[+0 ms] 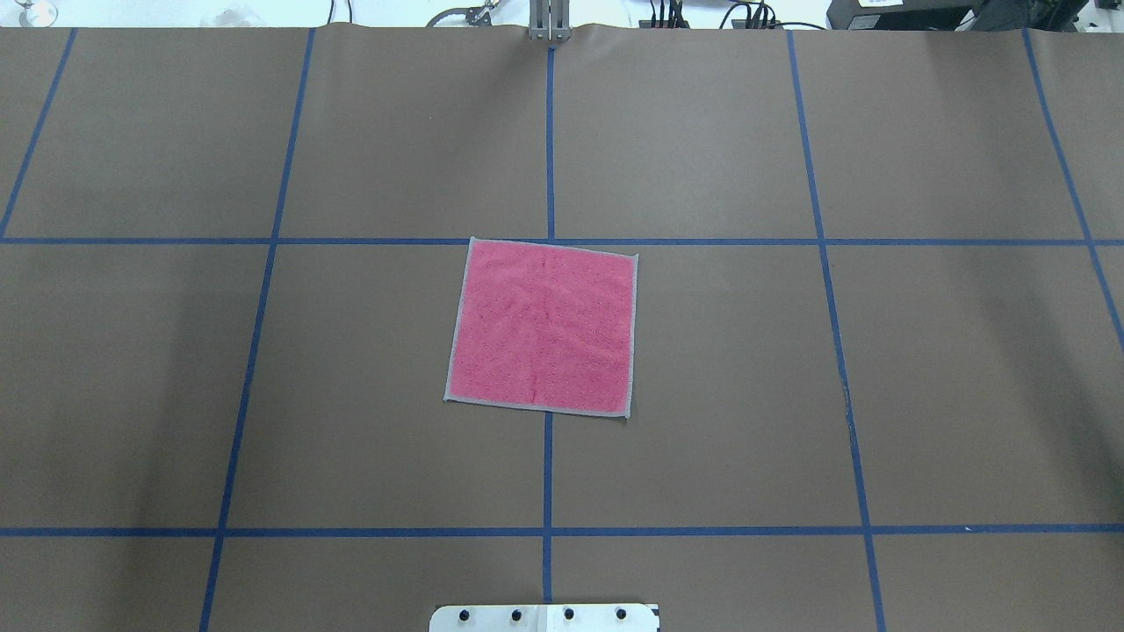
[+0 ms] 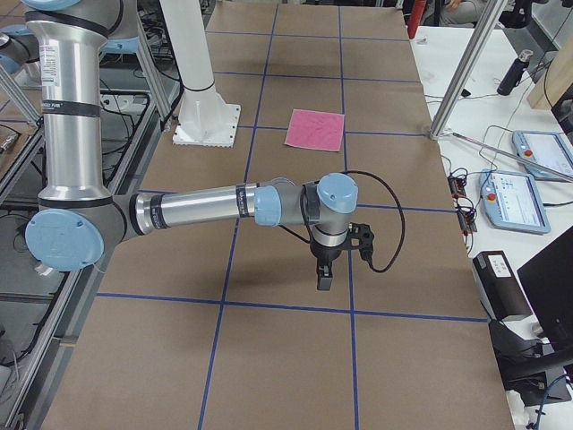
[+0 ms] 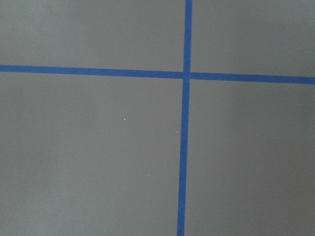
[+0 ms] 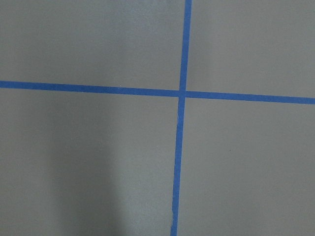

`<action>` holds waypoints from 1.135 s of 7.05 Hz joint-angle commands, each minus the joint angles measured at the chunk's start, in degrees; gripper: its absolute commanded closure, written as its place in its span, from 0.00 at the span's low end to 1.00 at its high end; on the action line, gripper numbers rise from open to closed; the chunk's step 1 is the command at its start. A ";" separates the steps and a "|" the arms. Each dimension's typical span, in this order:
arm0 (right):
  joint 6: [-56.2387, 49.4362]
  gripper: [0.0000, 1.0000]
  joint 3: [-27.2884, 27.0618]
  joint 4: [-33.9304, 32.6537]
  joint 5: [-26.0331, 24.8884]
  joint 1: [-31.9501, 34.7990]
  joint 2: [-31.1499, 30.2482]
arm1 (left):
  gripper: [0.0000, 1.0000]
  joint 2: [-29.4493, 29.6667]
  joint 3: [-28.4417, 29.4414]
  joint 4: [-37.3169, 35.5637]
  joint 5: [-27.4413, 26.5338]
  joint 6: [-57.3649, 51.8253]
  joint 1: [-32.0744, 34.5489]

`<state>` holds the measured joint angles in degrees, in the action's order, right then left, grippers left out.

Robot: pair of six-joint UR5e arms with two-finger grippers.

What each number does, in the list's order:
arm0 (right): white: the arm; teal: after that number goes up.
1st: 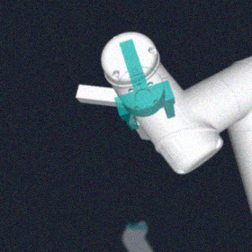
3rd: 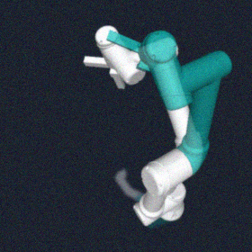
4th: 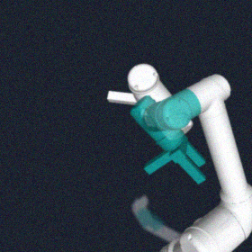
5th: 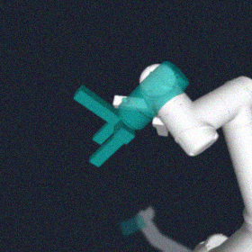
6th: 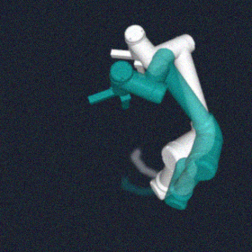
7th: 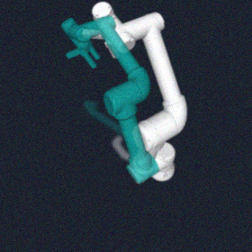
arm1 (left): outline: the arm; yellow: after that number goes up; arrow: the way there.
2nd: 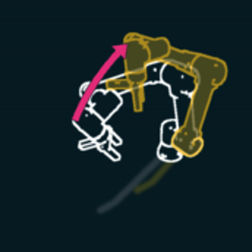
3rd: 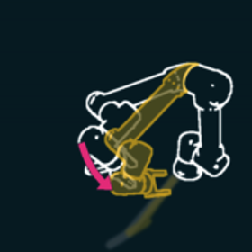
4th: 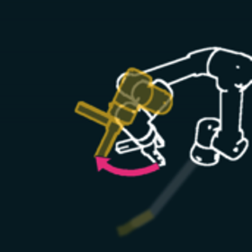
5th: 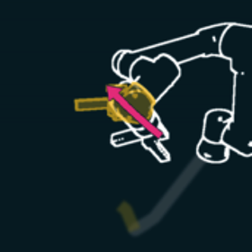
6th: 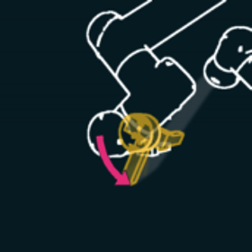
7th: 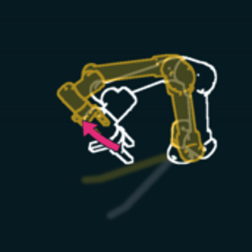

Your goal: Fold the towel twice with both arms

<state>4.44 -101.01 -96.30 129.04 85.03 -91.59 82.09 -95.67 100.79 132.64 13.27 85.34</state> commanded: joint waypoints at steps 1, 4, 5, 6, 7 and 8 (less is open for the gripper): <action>0.04 0.00 -0.41 0.14 0.07 0.13 -0.69 | 0.00 0.52 -0.22 0.11 0.08 0.09 0.18; 0.22 0.00 -0.42 0.15 0.15 0.13 -0.70 | 0.00 0.18 -1.88 0.28 1.73 0.09 0.27; 0.22 0.00 -0.33 0.15 0.24 0.05 -0.70 | 0.00 0.00 -2.24 0.28 2.27 0.09 0.27; 0.22 0.00 -0.33 0.15 0.24 0.05 -0.70 | 0.00 -0.09 -2.33 0.28 2.27 0.01 0.27; 0.22 0.00 -0.33 0.06 0.42 0.13 -0.78 | 0.00 -0.09 -2.33 0.28 2.27 -0.17 0.27; 0.22 0.00 0.11 0.06 0.24 0.13 -1.05 | 0.00 -0.18 -2.42 0.28 2.27 -0.17 0.27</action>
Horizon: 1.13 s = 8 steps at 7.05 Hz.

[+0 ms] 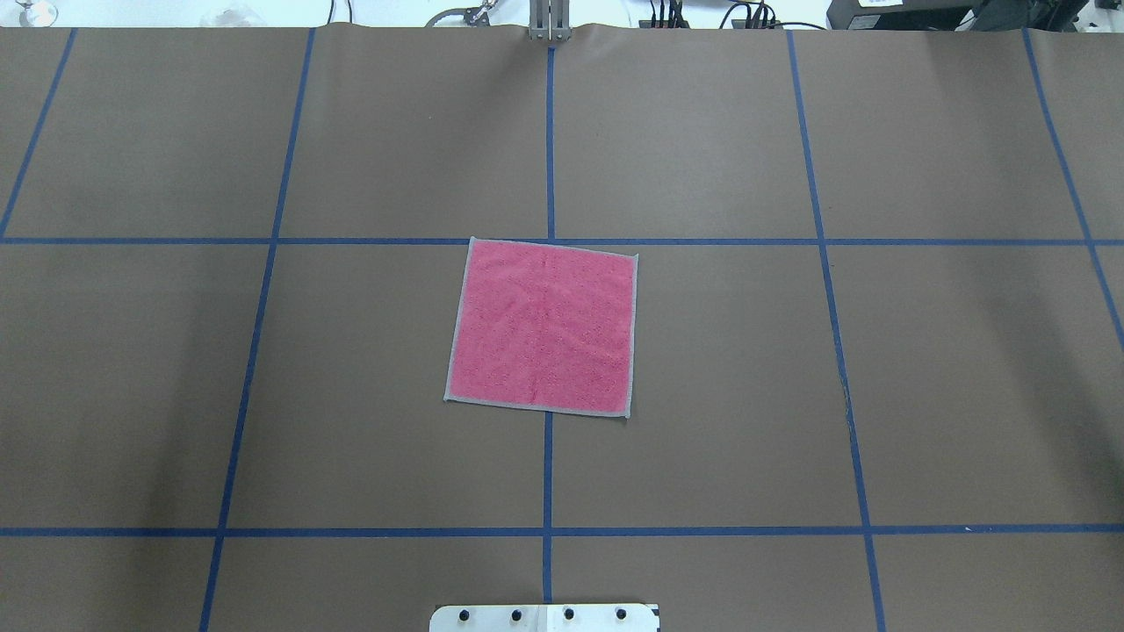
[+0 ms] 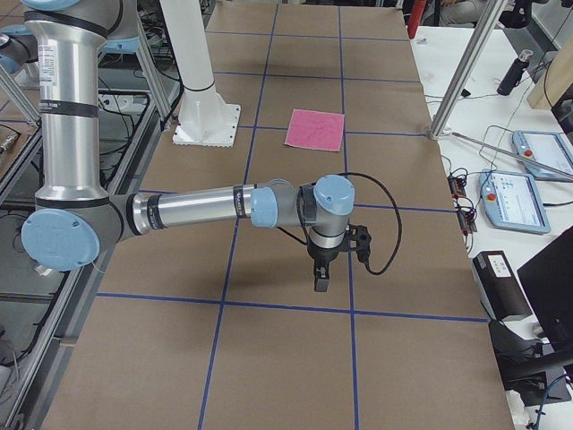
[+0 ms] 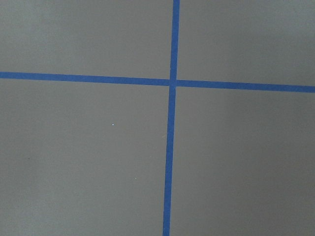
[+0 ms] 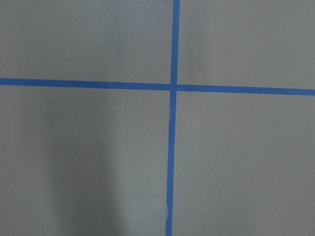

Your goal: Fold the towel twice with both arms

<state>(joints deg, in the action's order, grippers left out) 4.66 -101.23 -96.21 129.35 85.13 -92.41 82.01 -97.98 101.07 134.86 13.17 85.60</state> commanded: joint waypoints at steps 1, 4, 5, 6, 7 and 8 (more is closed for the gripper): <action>0.00 0.00 -0.10 -0.03 -0.07 0.04 -0.31 | 0.00 -0.18 -0.02 0.00 0.05 -0.25 0.00; 0.00 0.00 0.07 -0.03 0.28 0.04 -0.66 | 0.00 -0.27 -0.11 0.79 0.13 -0.60 0.00; 0.00 0.00 0.24 -0.12 0.37 0.04 -0.75 | 0.00 -0.27 0.67 1.31 3.01 -0.60 -0.08; 0.00 0.00 0.33 -0.12 1.07 -0.05 -1.62 | 0.00 -0.18 0.33 2.36 3.04 -0.52 0.00; -0.26 0.00 0.68 -0.04 3.34 -0.05 -1.98 | 0.00 -0.18 -0.11 3.77 3.04 0.35 -0.08; -0.09 0.00 0.60 -0.03 4.49 -0.48 -1.72 | 0.00 0.87 -0.81 3.87 3.47 6.45 -0.61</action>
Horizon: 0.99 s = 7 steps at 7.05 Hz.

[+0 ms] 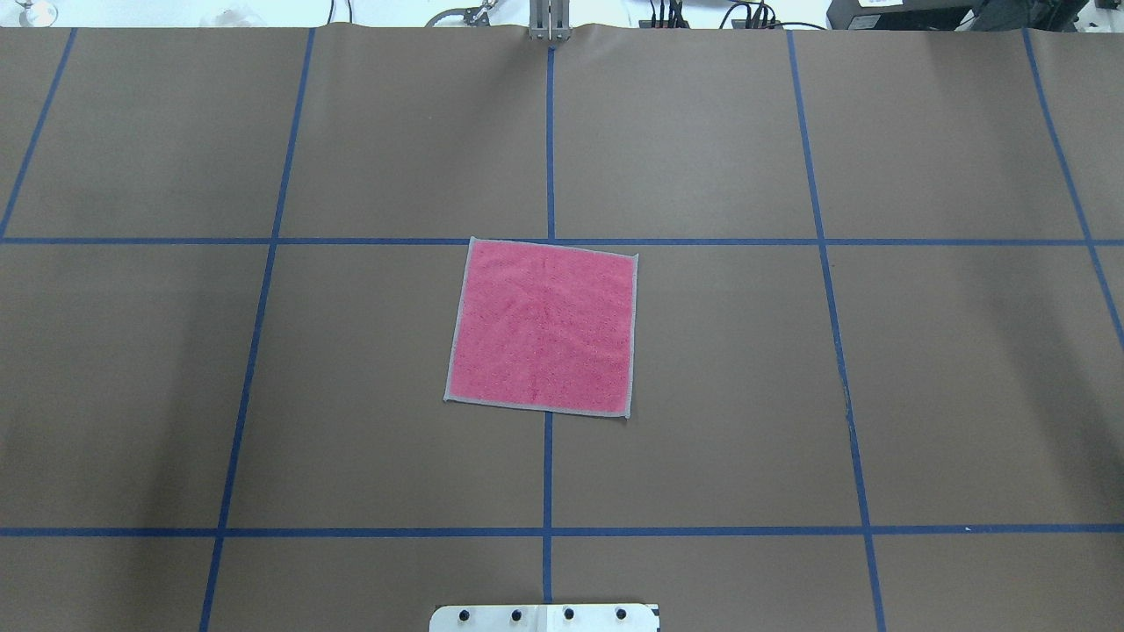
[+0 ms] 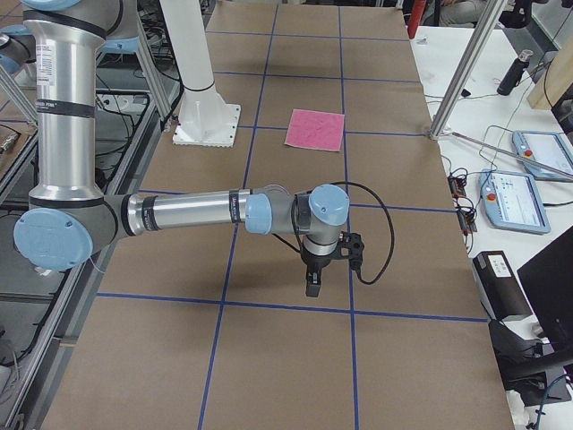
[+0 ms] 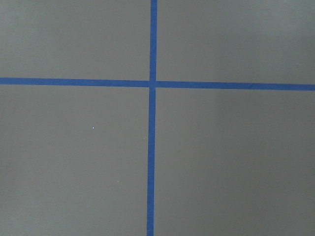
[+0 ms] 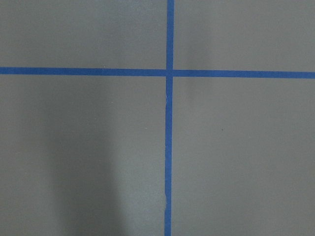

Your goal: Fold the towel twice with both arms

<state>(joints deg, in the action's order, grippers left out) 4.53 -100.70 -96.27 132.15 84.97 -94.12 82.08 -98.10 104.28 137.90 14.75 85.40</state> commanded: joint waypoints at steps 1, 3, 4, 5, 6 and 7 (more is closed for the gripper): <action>0.04 0.00 -0.20 0.12 2.49 -2.16 0.34 | 0.00 2.80 -1.47 3.01 0.44 12.86 -2.15; 0.65 0.00 -1.16 0.21 2.58 -8.13 2.18 | 0.03 4.30 -3.05 7.33 0.44 24.91 -8.19; 5.79 0.00 -2.73 0.29 4.50 -9.81 3.06 | 0.03 6.15 -4.28 7.34 0.18 31.33 -13.19; 12.72 0.00 -4.31 4.73 6.34 -12.61 3.24 | 0.03 8.78 -4.72 7.25 0.17 33.49 -17.24; 26.19 0.00 -4.42 14.35 5.93 -16.90 4.20 | 0.01 12.11 -4.90 7.25 -0.17 40.55 -20.68; 39.72 0.00 -4.42 23.14 3.14 -21.91 5.25 | 0.01 14.14 -6.04 7.25 -0.61 47.93 -22.97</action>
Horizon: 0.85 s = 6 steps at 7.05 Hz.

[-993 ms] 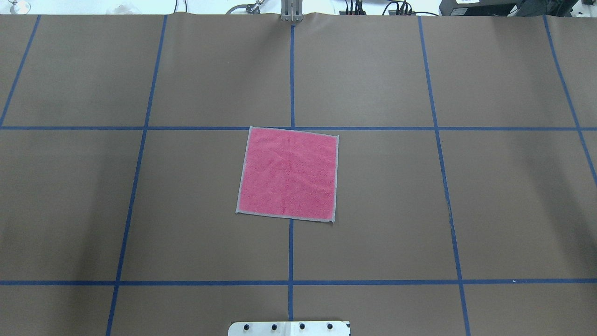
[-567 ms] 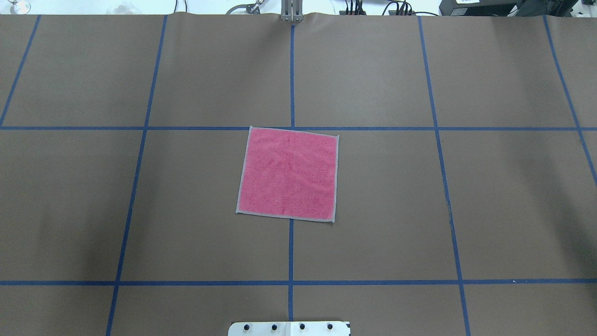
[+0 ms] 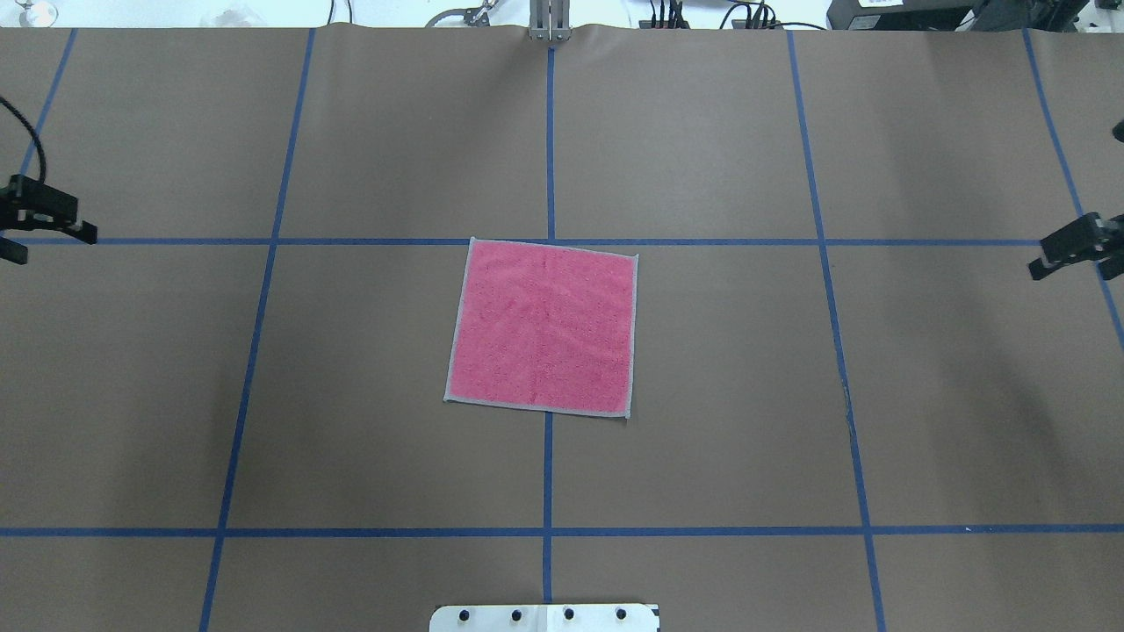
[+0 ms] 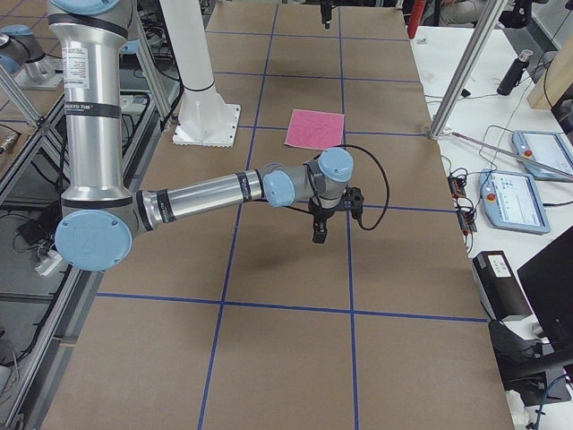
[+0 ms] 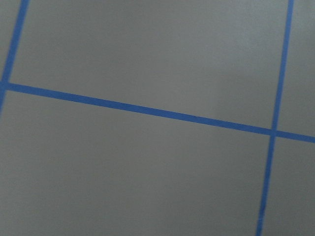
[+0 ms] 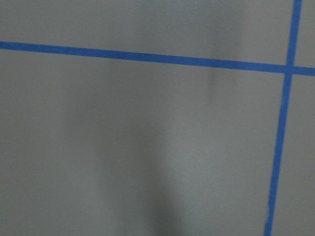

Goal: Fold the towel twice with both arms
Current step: 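Move both grippers in toward the pink towel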

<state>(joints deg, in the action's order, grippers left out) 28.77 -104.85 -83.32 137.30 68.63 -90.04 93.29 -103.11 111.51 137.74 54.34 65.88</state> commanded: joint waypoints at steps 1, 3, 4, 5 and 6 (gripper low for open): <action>28.23 0.00 -0.53 14.37 -5.52 -11.10 3.45 | 0.00 4.34 -1.30 -0.07 -0.37 10.59 -4.87; 47.86 0.00 -2.20 14.41 -14.73 -22.26 11.17 | 0.00 10.22 -1.30 -0.15 -7.43 21.54 -11.27; 56.39 0.00 -2.03 14.06 -19.65 -28.15 15.29 | 0.00 11.37 -1.04 -0.42 -9.49 22.20 -14.25; 64.22 0.00 -1.24 13.80 -25.88 -34.64 19.16 | 0.00 12.26 -1.04 -0.94 -10.12 26.65 -14.98; 69.78 0.01 -0.89 12.40 -26.99 -36.45 22.25 | 0.00 12.61 -0.86 -0.86 -10.30 28.09 -15.51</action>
<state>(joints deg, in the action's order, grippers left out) 90.65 -106.23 -69.77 113.76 36.37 -71.89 105.14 -104.12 110.77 128.18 79.72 51.43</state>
